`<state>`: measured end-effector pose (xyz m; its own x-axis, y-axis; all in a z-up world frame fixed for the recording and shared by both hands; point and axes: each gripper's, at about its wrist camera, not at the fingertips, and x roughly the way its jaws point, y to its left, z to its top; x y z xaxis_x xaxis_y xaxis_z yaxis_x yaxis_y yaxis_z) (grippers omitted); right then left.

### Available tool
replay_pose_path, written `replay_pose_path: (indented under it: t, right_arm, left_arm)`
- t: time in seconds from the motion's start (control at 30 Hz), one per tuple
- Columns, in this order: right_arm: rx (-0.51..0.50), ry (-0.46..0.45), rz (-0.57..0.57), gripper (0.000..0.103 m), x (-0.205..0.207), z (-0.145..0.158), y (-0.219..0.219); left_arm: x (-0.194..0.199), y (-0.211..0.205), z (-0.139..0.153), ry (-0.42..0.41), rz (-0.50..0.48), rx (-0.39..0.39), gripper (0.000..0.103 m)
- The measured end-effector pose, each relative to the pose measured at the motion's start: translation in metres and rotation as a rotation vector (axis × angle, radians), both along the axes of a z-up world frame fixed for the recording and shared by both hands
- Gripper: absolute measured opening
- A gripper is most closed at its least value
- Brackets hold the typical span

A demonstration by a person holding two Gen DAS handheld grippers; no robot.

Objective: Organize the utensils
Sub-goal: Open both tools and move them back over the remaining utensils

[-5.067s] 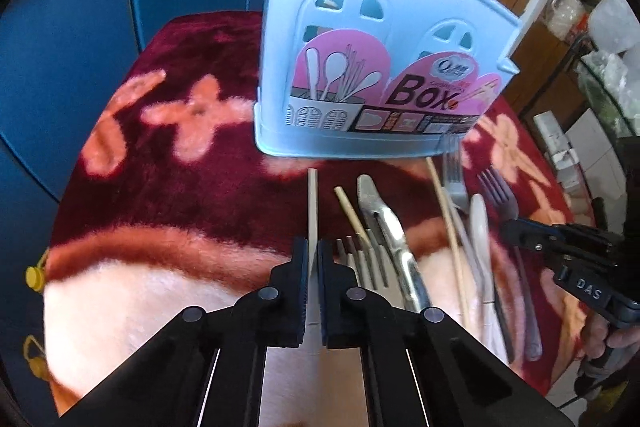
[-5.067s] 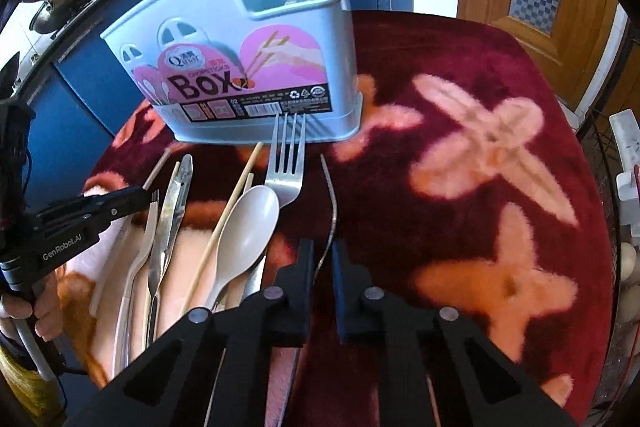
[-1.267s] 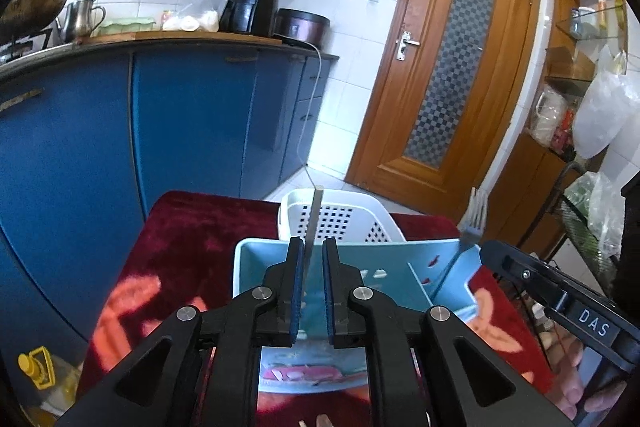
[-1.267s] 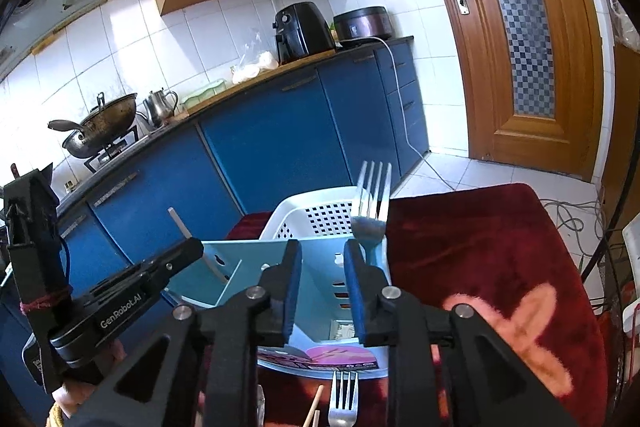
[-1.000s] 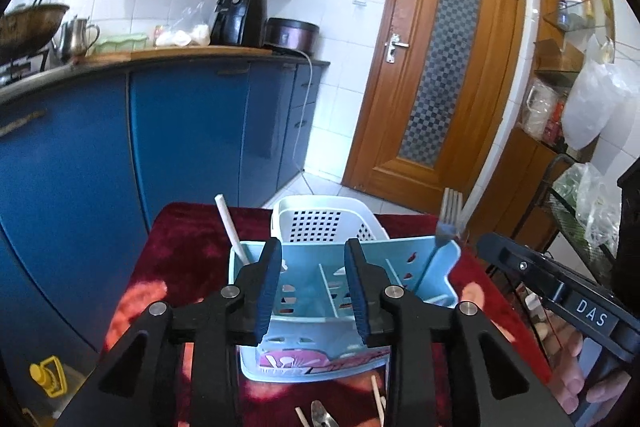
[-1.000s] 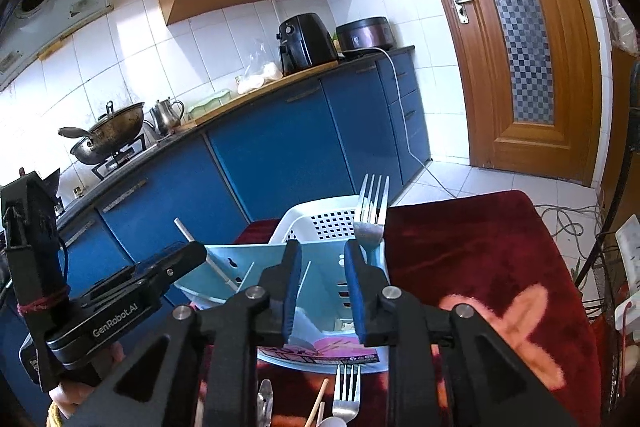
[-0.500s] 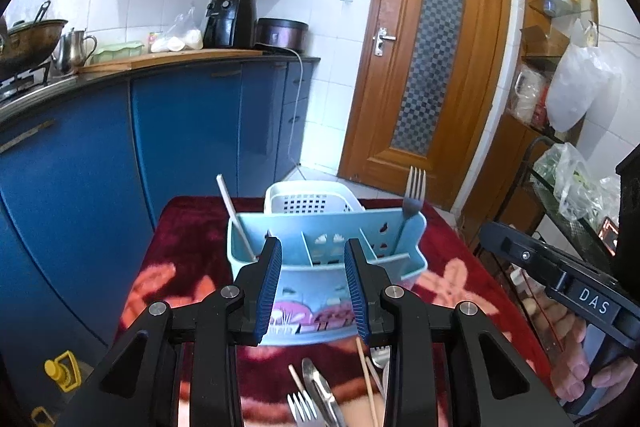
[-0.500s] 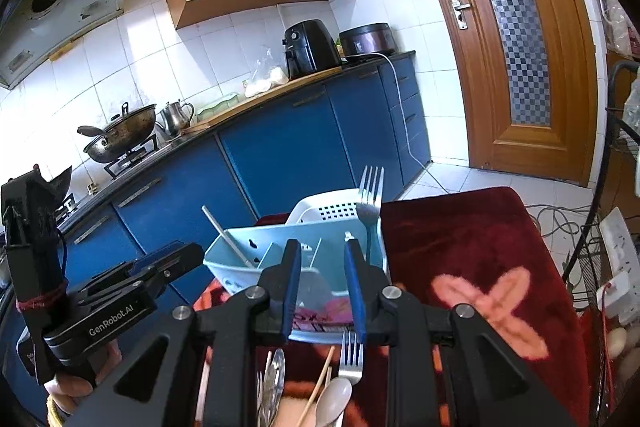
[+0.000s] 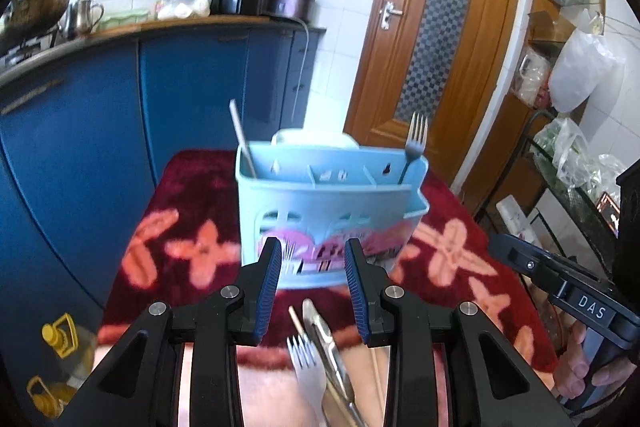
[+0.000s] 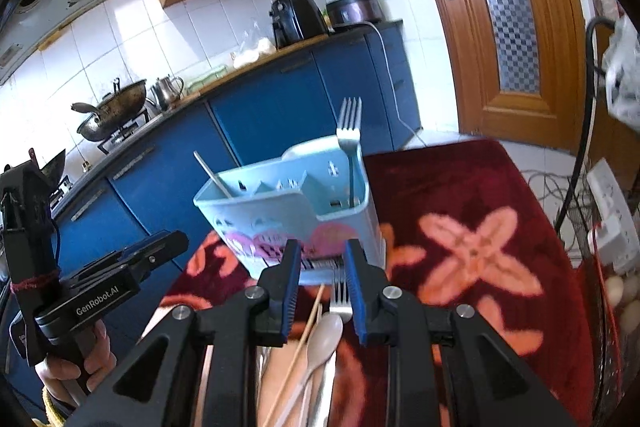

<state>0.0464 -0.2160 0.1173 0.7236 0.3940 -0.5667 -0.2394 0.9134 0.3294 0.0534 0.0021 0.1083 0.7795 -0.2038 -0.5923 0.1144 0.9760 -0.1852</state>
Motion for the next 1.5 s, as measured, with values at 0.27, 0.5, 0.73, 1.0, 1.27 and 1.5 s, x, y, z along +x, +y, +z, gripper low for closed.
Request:
replay_pose_path:
  t: [0.27,0.5,0.73,1.0,1.27,1.5]
  right_arm:
    - [-0.011,0.078,-0.001,0.025,-0.006,-0.027,-0.002]
    - [-0.017,0.143,0.002,0.025,-0.011,-0.05,-0.002]
    - [-0.011,0.188,-0.005,0.025,-0.017,-0.067,-0.006]
    - [-0.007,0.212,-0.005,0.025,-0.022,-0.075,-0.007]
    - [-0.002,0.218,-0.01,0.025,-0.025,-0.079,-0.008]
    - [-0.003,0.217,-0.009,0.025,-0.025,-0.079,-0.008]
  left_arm:
    - [0.003,0.004,-0.03,0.1,0.01,-0.008,0.033]
    - [-0.001,-0.002,-0.054,0.184,-0.01,-0.007,0.033]
    - [-0.008,-0.011,-0.073,0.255,-0.029,0.006,0.033]
    - [-0.015,-0.018,-0.094,0.333,-0.044,0.013,0.033]
    - [-0.021,-0.018,-0.107,0.376,-0.063,-0.023,0.033]
    - [-0.026,-0.014,-0.107,0.36,-0.077,-0.066,0.011]
